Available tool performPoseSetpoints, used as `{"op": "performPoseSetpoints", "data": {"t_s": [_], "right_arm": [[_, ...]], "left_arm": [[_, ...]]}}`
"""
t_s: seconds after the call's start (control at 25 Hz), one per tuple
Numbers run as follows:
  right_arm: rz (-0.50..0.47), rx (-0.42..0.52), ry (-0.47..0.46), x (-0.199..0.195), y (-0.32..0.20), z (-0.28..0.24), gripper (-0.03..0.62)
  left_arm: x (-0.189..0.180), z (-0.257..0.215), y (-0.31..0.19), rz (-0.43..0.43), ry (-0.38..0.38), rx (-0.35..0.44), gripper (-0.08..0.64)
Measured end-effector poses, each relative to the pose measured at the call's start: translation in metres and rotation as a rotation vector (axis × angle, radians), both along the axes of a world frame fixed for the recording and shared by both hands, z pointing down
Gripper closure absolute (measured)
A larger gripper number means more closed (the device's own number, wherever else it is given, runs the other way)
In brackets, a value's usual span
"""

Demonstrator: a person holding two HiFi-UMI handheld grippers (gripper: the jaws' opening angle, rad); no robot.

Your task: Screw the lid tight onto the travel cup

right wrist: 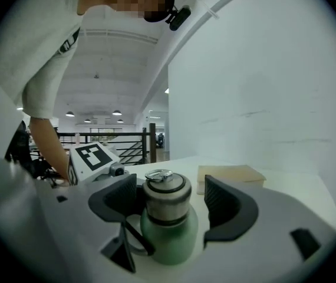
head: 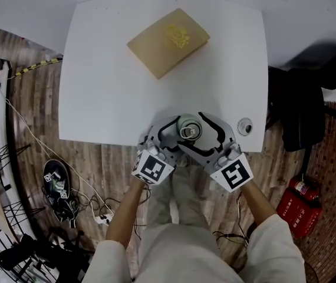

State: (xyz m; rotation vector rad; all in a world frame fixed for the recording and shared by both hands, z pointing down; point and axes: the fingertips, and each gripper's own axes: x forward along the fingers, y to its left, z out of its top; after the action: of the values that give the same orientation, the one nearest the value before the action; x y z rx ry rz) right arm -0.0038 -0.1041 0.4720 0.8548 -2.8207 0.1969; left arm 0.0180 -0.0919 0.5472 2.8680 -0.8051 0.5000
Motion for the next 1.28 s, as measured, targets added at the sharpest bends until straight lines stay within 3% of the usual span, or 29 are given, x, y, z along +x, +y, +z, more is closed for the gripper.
{"op": "performPoseSetpoints", "data": {"t_s": [0.24,0.56,1.0,1.28], "right_arm": [[-0.266,0.057,0.132,-0.008,0.009,0.007,0.262],[-0.467,0.066,0.152,-0.018,0.010,0.002,0.285],[-0.588,0.071,0.175,-0.024,0.014,0.007,0.333],[-0.474,0.040,0.133,-0.025,0.009,0.007,0.334]], "left_arm": [[-0.002,0.000,0.000,0.005,-0.002,-0.001,0.236],[-0.001,0.003,0.000,0.012,-0.009,0.005,0.236],[-0.001,0.005,-0.001,0.013,-0.014,0.010,0.238],[-0.002,0.005,0.000,0.013,-0.016,0.009,0.238]]}}
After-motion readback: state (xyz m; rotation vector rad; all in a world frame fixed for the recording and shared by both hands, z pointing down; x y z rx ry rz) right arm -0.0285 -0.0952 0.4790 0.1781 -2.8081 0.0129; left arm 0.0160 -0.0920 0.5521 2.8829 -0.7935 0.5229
